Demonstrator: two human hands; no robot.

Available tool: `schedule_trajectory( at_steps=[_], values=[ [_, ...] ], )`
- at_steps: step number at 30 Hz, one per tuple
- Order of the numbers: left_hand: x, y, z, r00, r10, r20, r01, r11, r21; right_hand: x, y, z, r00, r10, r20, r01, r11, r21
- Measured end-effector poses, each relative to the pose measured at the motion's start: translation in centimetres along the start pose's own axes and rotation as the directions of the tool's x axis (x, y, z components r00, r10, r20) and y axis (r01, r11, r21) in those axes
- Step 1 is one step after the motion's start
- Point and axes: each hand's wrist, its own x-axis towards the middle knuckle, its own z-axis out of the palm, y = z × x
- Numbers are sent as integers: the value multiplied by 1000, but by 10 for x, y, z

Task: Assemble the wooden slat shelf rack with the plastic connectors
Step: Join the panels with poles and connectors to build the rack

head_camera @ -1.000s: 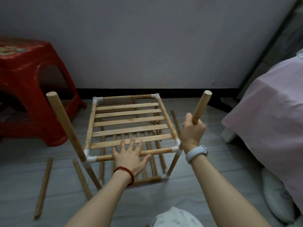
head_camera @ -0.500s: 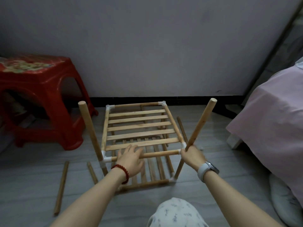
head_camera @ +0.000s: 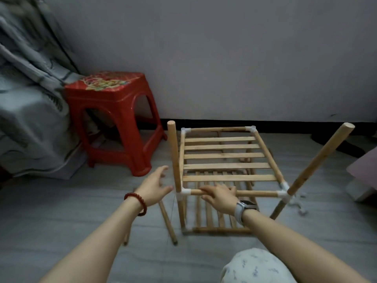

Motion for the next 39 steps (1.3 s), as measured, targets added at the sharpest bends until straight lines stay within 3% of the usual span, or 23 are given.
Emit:
schedule_trajectory(
  at_steps=[5, 9, 12, 16, 20, 23, 25, 28, 31, 34, 35, 37, 39],
  values=[
    [-3, 13, 7, 961, 272, 47, -266, 958, -105, -10, 23, -3, 997, -55, -60, 55, 998, -6],
    [-14, 40, 26, 913, 358, 197, -337, 932, -133, -30, 60, -14, 995, -102, -9, 100, 991, -89],
    [-14, 70, 53, 900, 382, 208, -372, 924, -88, -48, 89, -12, 986, -80, -145, 54, 983, -175],
    [-11, 113, 104, 872, 459, 171, -476, 876, 79, -82, 123, -7, 937, 102, -333, -81, 994, 77],
    [-5, 158, 161, 853, 507, 122, -520, 846, 117, -118, 152, -5, 893, 369, -259, -209, 848, 486],
    [3, 179, 186, 866, 494, 81, -500, 863, 75, -141, 162, -4, 853, 471, -223, -247, 742, 623],
    [10, 183, 189, 864, 495, 92, -502, 862, 70, -149, 160, -8, 867, 473, -158, -234, 667, 708],
    [20, 170, 173, 829, 531, 178, -560, 794, 238, -139, 156, -13, 814, 558, -160, -256, 593, 763],
    [34, 135, 140, 847, 472, 244, -532, 752, 389, -109, 152, -19, 622, 760, -186, -360, 489, 794],
    [48, 95, 112, 912, 321, 257, -409, 777, 479, -81, 145, -24, 346, 917, -199, -260, 297, 919],
    [51, 83, 105, 932, 260, 253, -356, 784, 508, -75, 138, -26, 303, 932, -199, -217, 271, 938],
    [54, 64, 96, 955, 165, 247, -281, 771, 571, -66, 120, -29, 340, 918, -205, -177, 277, 944],
    [54, 52, 91, 954, 120, 273, -270, 739, 618, -56, 103, -28, 458, 877, -148, -222, 273, 936]
  ],
)
